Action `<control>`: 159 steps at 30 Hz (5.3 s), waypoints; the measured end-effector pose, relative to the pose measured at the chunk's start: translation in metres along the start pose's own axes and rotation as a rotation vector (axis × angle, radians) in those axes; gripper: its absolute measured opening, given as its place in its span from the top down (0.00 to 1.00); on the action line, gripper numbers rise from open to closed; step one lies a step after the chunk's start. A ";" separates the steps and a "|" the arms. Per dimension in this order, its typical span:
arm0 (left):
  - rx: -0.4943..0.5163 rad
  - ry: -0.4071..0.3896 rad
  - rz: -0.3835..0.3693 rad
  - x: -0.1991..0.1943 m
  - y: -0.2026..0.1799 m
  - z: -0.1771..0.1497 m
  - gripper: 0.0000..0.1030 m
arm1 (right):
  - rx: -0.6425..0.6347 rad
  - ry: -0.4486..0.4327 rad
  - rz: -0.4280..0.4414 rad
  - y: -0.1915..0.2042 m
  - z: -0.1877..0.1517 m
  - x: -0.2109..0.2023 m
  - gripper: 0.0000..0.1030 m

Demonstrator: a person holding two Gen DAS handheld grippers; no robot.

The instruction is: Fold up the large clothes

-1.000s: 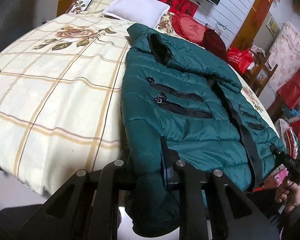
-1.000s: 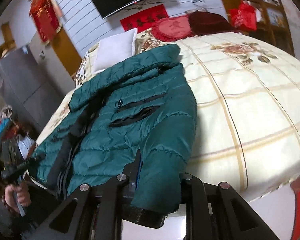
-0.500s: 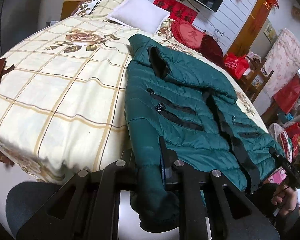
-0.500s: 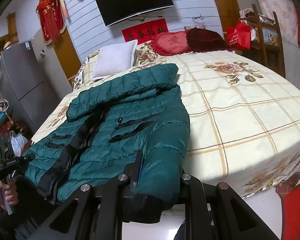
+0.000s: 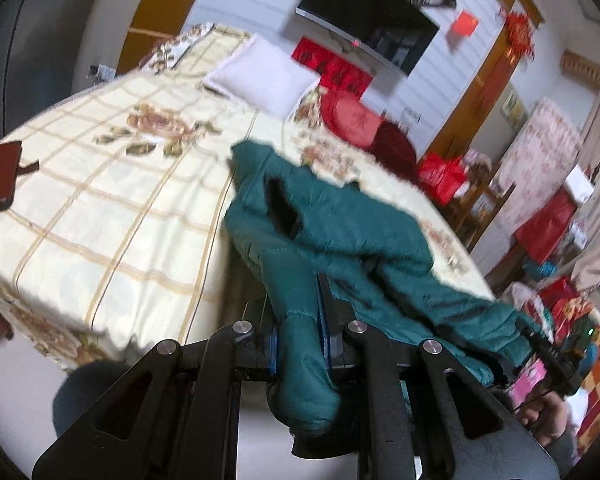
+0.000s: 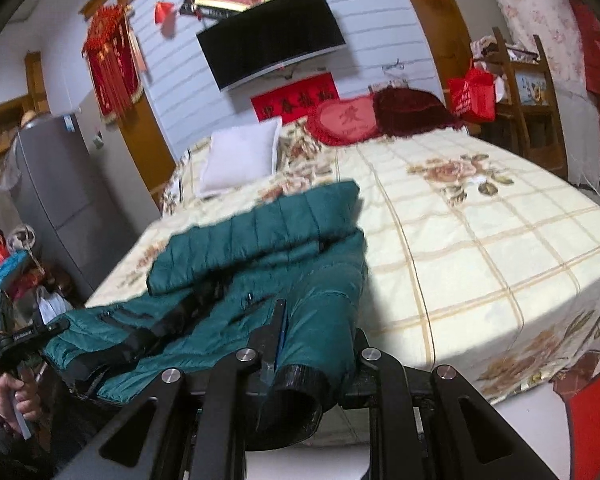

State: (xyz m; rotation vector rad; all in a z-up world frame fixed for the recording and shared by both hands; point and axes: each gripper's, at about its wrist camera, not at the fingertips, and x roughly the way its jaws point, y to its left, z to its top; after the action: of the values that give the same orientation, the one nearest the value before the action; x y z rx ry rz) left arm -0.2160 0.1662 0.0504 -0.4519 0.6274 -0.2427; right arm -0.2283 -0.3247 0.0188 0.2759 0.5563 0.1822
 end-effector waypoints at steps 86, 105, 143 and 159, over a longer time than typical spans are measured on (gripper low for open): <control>-0.084 0.020 0.442 0.331 0.038 0.181 0.02 | 0.359 -0.012 -0.072 -0.049 0.165 0.335 0.19; 0.141 0.206 0.413 0.389 0.000 0.161 0.00 | -0.037 0.223 -0.234 0.009 0.176 0.383 0.01; 0.203 0.026 0.371 0.286 0.017 0.152 0.00 | 0.042 0.045 -0.130 -0.037 0.164 0.273 0.00; 0.146 0.014 0.334 0.224 0.062 0.107 0.00 | 0.131 0.064 -0.105 -0.073 0.096 0.229 0.00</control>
State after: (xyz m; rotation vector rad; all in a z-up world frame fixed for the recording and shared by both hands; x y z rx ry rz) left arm 0.0310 0.1777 -0.0167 -0.2004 0.6838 0.0261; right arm 0.0219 -0.3575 -0.0384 0.3687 0.6458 0.0532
